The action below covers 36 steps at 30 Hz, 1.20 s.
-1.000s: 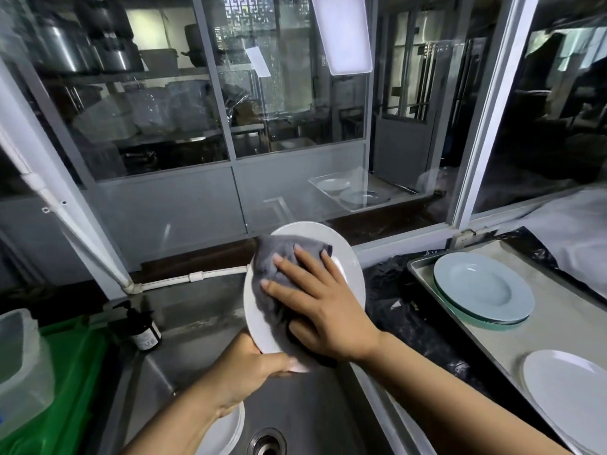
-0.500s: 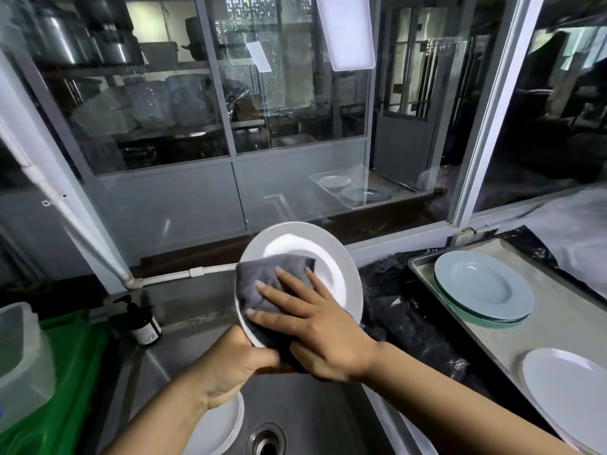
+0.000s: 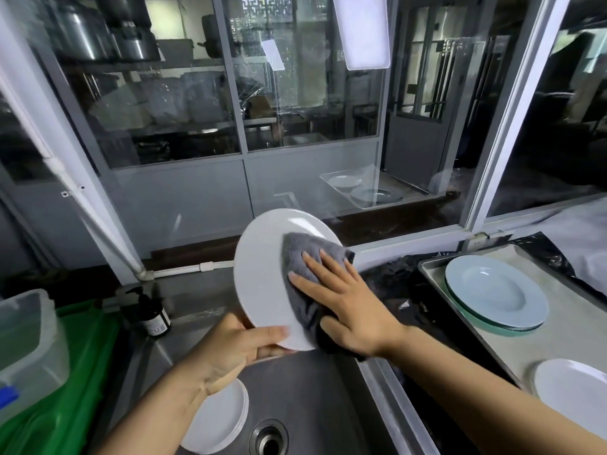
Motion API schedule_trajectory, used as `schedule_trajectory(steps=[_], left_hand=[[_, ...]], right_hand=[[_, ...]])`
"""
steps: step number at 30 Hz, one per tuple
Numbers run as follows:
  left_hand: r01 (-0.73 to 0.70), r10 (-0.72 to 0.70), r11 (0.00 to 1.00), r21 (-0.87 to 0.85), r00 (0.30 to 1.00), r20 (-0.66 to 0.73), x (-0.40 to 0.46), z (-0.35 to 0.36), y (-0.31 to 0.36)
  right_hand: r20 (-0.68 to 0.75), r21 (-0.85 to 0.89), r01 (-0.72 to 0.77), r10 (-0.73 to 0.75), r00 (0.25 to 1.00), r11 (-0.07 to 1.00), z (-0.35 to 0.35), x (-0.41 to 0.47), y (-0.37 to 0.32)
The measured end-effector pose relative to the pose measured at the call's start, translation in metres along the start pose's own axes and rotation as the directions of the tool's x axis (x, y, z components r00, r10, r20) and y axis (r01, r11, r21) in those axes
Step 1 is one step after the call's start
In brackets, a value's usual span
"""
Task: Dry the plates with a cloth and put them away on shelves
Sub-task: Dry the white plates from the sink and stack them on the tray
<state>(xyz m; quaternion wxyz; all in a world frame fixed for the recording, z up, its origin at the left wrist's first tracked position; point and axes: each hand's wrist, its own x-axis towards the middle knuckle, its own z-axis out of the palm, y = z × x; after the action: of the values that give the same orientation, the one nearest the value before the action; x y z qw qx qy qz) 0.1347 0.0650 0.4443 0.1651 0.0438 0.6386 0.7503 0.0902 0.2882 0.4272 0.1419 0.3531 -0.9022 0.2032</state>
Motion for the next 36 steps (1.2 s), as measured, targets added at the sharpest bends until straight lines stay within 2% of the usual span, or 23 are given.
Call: schedule_trajectory(steps=[4, 8, 10, 12, 14, 17, 20, 23, 25, 28, 30, 32, 36], left_hand=[[-0.054, 0.054, 0.998, -0.038, 0.999, -0.003, 0.008, 0.002, -0.004], [-0.051, 0.054, 0.998, -0.044, 0.996, 0.064, 0.008, 0.010, -0.003], [-0.060, 0.061, 0.998, -0.017, 0.995, 0.081, 0.015, 0.011, -0.001], [-0.003, 0.003, 0.997, -0.081, 1.000, 0.000, 0.026, 0.008, -0.002], [-0.010, 0.009, 0.995, -0.098, 1.000, -0.011, 0.034, 0.005, -0.005], [-0.087, 0.088, 0.996, -0.022, 0.995, 0.040, 0.029, 0.028, 0.005], [-0.155, 0.155, 0.987, 0.050, 0.988, 0.002, 0.036, 0.034, 0.002], [-0.139, 0.149, 0.964, 0.226, 0.988, -0.027, 0.044, 0.031, -0.003], [-0.160, 0.176, 0.948, 0.277, 0.984, -0.033, 0.052, 0.024, -0.007], [-0.083, 0.143, 0.959, 0.271, 0.967, -0.212, 0.064, 0.008, -0.014], [0.008, 0.027, 0.993, 0.122, 0.959, -0.282, 0.066, -0.002, -0.018], [0.066, -0.078, 0.996, -0.052, 0.960, -0.269, 0.061, -0.009, -0.020], [-0.057, 0.003, 0.977, -0.205, 0.967, -0.256, 0.051, -0.027, -0.024]], right_hand=[[0.012, 0.151, 0.040, -0.042, 0.999, 0.988, 0.019, -0.014, -0.033], [-0.039, 0.116, 0.065, -0.061, 0.997, 0.991, 0.027, -0.014, -0.035], [-0.098, 0.080, 0.062, -0.054, 0.994, 0.995, 0.031, -0.013, -0.031], [-0.197, 0.038, 0.071, -0.062, 0.978, 0.997, 0.034, -0.012, -0.032], [-0.308, 0.006, 0.071, -0.065, 0.949, 0.997, 0.032, -0.010, -0.034], [-0.373, 0.037, -0.012, 0.025, 0.928, 0.999, 0.021, -0.003, -0.036], [-0.415, 0.050, -0.050, 0.066, 0.907, 0.997, 0.009, 0.005, -0.039], [-0.460, 0.213, -0.071, 0.164, 0.873, 0.975, -0.007, 0.009, -0.038], [-0.423, 0.427, -0.085, 0.282, 0.861, 0.900, -0.020, 0.009, -0.038], [-0.317, 0.680, -0.082, 0.393, 0.863, 0.729, -0.036, 0.006, -0.036], [-0.263, 0.769, -0.059, 0.399, 0.879, 0.637, -0.043, 0.003, -0.034], [-0.234, 0.827, -0.022, 0.378, 0.896, 0.562, -0.048, 0.001, -0.031], [-0.201, 0.914, 0.007, 0.438, 0.876, 0.406, -0.050, -0.006, -0.017]])
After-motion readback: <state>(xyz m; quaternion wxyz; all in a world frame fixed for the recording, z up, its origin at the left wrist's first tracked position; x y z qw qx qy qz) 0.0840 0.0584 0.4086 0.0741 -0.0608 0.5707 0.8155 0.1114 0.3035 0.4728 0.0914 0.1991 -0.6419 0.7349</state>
